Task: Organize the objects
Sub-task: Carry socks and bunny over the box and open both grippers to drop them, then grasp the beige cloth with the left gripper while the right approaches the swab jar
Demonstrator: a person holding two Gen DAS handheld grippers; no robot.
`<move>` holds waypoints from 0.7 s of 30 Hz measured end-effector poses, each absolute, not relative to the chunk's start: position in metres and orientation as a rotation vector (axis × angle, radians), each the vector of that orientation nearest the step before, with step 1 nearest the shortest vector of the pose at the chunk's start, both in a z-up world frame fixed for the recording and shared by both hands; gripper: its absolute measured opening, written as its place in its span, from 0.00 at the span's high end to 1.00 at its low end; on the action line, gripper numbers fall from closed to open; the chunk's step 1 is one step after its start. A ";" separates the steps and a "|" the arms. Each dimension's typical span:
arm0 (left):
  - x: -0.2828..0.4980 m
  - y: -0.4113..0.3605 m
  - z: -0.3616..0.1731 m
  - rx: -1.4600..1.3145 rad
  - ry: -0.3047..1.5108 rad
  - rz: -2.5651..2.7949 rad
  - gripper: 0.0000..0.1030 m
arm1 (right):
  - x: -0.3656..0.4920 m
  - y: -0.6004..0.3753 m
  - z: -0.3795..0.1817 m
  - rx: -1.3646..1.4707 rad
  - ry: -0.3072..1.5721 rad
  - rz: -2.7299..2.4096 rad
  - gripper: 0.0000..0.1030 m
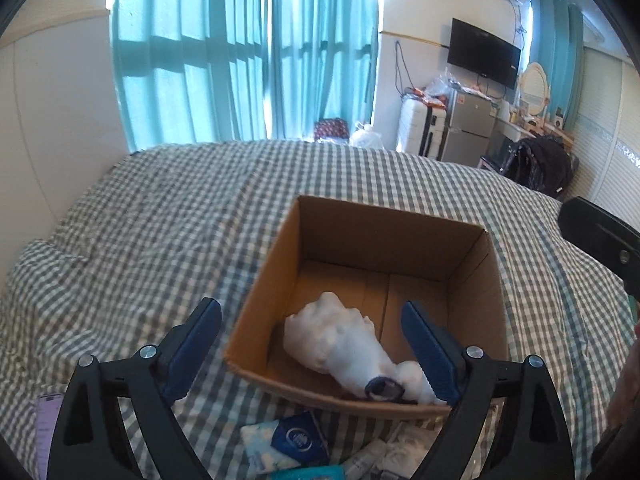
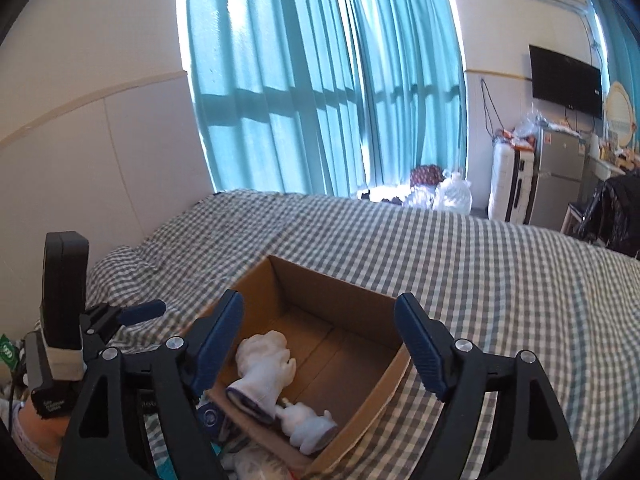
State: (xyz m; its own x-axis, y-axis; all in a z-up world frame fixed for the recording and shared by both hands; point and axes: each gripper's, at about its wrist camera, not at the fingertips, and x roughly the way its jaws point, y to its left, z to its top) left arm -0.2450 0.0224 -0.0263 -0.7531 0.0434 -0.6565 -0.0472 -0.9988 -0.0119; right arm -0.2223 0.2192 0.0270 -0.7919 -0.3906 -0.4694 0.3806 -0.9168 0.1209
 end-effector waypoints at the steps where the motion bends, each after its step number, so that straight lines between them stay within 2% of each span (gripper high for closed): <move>1: -0.238 0.022 -0.022 -1.071 0.013 2.913 0.09 | -0.213 0.221 0.032 0.676 -0.012 -2.644 0.24; 5: -0.211 0.020 -0.006 -1.033 0.036 2.990 0.09 | -0.184 0.225 0.045 0.630 0.006 -2.631 0.23; 11: -0.169 0.016 0.005 -0.993 -0.028 3.073 0.08 | -0.146 0.222 0.042 0.613 0.091 -2.628 0.23; 21: -0.129 0.021 -0.044 -1.127 -0.028 3.051 0.08 | -0.112 0.205 -0.012 0.711 0.195 -2.530 0.23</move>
State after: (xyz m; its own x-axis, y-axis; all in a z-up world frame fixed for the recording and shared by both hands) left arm -0.1291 0.0206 -0.0444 -0.7545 -0.0979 -0.6490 0.1098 -0.9937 0.0223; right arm -0.1122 0.2048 -0.0115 -0.7382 -0.4281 -0.5214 0.5028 -0.8644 -0.0021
